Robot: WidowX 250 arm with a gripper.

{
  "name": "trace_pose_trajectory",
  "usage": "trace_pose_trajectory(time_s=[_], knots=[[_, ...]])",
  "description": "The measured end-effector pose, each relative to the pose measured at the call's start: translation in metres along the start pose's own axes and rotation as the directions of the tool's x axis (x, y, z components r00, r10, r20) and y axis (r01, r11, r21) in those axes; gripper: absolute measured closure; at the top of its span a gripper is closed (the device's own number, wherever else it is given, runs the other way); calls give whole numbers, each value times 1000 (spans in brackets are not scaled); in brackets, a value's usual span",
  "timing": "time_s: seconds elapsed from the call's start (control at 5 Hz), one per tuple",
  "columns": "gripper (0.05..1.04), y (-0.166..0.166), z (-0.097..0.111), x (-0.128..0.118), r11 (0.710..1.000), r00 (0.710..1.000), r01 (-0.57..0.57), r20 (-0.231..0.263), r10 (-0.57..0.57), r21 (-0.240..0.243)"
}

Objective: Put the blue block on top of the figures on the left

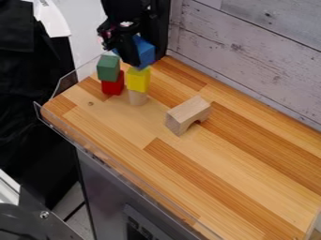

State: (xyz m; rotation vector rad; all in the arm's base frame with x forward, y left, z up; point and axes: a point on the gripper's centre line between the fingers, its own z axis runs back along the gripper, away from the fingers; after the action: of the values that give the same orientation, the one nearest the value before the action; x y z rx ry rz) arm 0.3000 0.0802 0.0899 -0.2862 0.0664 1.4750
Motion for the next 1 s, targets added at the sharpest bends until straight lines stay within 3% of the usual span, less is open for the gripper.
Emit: trace_pose_trajectory(time_s=[0.4,1.0], knots=[[514,0,-9,7,995,995,-98,-8,98,4],[514,4,-5,24,983,984,-177,-25,176,-45]])
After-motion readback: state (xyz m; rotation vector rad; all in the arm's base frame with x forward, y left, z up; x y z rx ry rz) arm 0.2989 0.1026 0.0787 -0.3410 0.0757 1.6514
